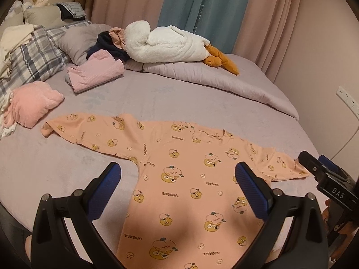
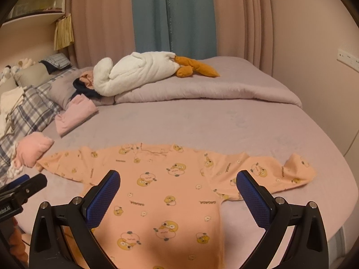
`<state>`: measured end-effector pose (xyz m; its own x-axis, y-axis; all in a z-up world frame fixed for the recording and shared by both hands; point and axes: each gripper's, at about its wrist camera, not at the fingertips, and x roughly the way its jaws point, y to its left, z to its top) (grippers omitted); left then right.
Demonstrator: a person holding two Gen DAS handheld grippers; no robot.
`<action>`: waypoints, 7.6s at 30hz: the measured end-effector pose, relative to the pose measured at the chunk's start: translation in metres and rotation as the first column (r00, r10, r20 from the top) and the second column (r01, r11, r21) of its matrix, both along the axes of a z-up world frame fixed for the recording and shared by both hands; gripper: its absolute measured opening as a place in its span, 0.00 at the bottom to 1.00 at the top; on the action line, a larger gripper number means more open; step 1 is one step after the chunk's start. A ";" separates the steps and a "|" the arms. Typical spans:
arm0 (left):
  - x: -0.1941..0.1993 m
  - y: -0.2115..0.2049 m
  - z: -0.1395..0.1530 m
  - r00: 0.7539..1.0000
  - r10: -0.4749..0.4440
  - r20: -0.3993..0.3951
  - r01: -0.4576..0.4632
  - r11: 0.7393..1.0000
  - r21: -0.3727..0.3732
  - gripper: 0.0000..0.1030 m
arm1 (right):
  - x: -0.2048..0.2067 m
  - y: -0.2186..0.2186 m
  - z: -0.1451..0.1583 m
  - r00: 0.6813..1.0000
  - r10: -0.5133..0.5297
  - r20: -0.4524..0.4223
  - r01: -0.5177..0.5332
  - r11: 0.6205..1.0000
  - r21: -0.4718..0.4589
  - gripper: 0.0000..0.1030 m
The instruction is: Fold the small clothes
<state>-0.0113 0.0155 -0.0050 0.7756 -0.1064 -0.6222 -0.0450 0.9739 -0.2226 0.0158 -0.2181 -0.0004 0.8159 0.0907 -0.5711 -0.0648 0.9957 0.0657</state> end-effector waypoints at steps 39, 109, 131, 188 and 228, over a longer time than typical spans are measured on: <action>-0.007 -0.030 0.015 0.997 -0.060 0.053 0.056 0.996 0.072 0.99 | -0.002 -0.016 -0.012 1.000 -0.010 -0.019 0.011 0.998 0.058 1.00; 0.070 -0.055 -0.065 0.972 -0.049 -0.228 0.055 0.998 0.019 0.80 | 0.046 -0.329 -0.111 0.829 -0.451 -0.330 0.559 0.681 0.473 0.71; 0.081 -0.062 -0.080 0.959 -0.064 -0.275 0.077 0.996 0.034 0.74 | 0.033 -0.351 -0.120 0.797 -0.567 -0.209 0.580 0.621 0.528 0.07; 0.029 0.057 -0.060 0.963 0.183 -0.200 -0.197 0.979 -0.052 0.76 | 0.092 0.000 -0.018 0.957 0.288 -0.022 -0.277 0.939 0.202 0.07; 0.026 0.081 -0.083 0.943 0.209 -0.258 -0.233 0.970 -0.066 0.76 | 0.110 0.088 -0.122 0.812 0.400 -0.425 -0.367 0.916 0.160 0.07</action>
